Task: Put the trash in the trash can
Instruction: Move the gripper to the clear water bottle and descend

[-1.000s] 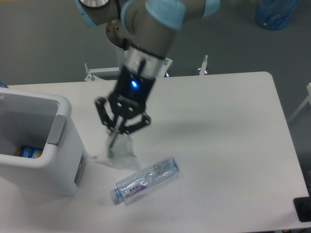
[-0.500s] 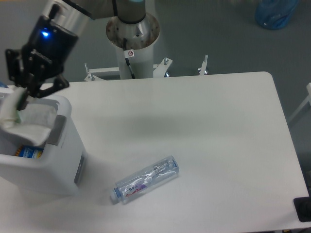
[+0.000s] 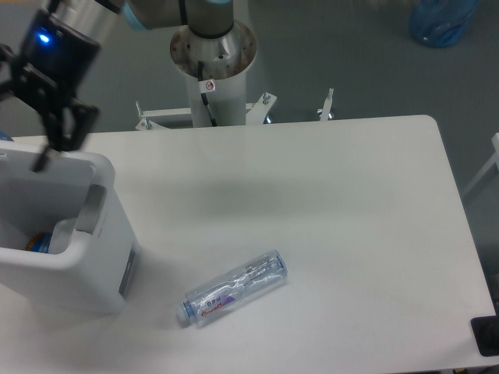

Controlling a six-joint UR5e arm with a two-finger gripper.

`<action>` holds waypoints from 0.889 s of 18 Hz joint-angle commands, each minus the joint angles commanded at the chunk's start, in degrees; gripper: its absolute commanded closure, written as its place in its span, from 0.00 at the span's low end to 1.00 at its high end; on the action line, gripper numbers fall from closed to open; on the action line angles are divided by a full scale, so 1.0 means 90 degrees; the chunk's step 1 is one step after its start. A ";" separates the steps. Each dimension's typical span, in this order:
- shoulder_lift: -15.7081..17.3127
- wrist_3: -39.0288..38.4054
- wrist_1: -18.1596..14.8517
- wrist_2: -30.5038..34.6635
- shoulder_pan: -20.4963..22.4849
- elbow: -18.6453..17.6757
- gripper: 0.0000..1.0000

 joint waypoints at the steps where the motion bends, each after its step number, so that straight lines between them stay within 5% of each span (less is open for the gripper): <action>1: -0.0157 0.0059 0.0000 0.0000 0.0244 0.0059 0.00; 9: -0.1309 0.1318 -0.0087 0.0058 0.0735 0.0069 0.00; 16: -0.2032 0.1944 -0.0517 0.1620 0.0315 -0.0038 0.00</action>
